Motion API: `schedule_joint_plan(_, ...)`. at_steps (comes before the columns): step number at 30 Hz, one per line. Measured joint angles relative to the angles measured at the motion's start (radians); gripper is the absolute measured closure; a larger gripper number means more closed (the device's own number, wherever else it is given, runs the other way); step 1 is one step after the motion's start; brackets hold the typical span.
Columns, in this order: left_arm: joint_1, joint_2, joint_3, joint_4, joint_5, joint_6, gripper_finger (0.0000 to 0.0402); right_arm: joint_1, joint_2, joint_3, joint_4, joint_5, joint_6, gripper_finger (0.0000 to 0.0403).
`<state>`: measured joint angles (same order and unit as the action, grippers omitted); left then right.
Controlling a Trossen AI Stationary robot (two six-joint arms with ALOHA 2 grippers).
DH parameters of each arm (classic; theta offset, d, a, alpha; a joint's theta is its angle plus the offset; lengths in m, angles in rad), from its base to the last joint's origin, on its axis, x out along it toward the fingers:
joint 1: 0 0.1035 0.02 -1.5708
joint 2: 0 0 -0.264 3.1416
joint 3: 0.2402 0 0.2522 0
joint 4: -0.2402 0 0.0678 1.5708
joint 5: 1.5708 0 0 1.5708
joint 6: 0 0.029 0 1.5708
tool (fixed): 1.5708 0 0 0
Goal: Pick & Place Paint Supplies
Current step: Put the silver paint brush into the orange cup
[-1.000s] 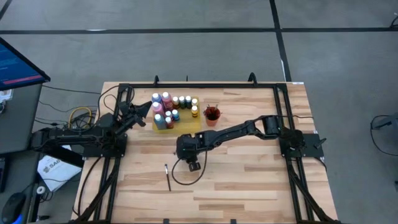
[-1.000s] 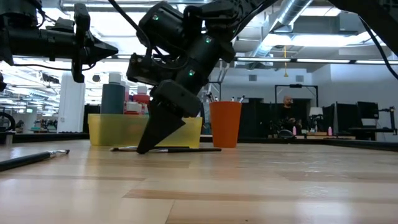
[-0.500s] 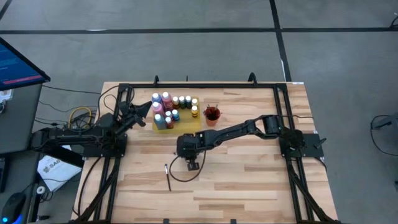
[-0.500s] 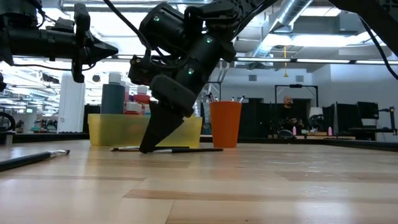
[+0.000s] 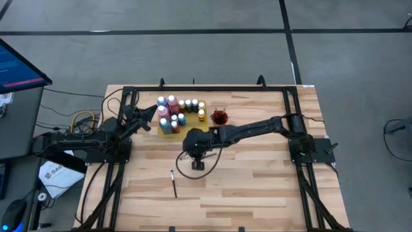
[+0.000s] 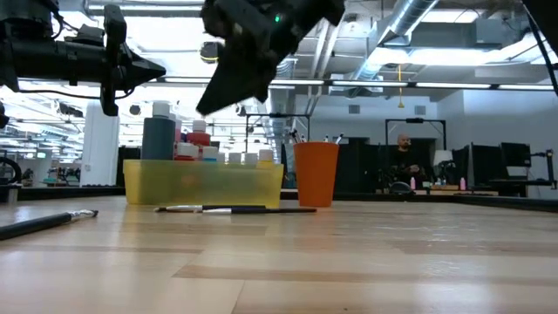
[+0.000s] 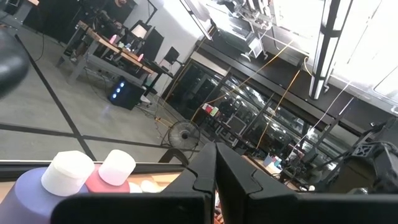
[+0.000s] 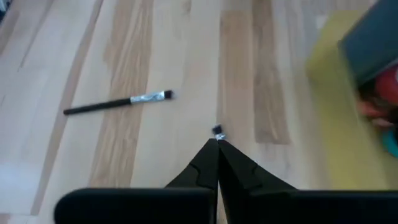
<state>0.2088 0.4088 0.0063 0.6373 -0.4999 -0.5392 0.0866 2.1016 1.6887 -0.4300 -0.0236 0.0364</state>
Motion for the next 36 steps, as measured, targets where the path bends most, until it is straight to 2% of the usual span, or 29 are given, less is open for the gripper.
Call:
schedule_joint_plan(6, 0.000, 0.000, 0.000, 0.000, 0.000, 0.000, 0.0400, -0.002, -0.016, 0.000, -0.052, -0.004, -0.021, 0.0392)
schedule_joint_plan(10, 0.000, 0.000, 0.000, 0.000, 0.000, 0.000, 0.0400, 0.014, 0.008, 0.006, -0.014, -0.025, -0.063, 0.0356)
schedule_joint_plan(13, 0.000, 0.000, 0.000, 0.000, 0.000, 0.000, 0.0400, 0.018, 0.027, -0.004, -0.047, -0.032, -0.068, 0.0330)
schedule_joint_plan(15, 0.000, 0.000, 0.000, 0.000, 0.000, 0.000, 0.0400, 0.020, 0.063, 0.009, 0.033, -0.030, -0.077, 0.0316)
schedule_joint_plan(17, 0.000, 0.001, 0.000, 0.000, 0.000, 0.000, 0.0400, 0.018, 0.075, -0.003, -0.009, -0.028, -0.077, 0.0305)
schedule_joint_plan(18, 0.000, 0.002, 0.000, 0.000, 0.000, 0.000, 0.0400, 0.016, 0.094, -0.002, 0.028, -0.030, -0.074, 0.0302)
schedule_joint_plan(25, 0.000, 0.016, 0.000, -0.001, 0.000, 0.000, 0.0400, 0.024, 0.158, 0.007, 0.087, -0.032, -0.070, 0.0295)
schedule_joint_plan(27, 0.000, 0.017, 0.000, 0.000, 0.000, 0.000, 0.0400, 0.022, 0.164, 0.000, 0.045, -0.032, -0.070, 0.0295)
schedule_joint_plan(36, 0.000, 0.017, 0.000, 0.000, 0.000, 0.000, 0.0400, 0.023, 0.179, 0.003, 0.060, -0.032, -0.073, 0.0294)
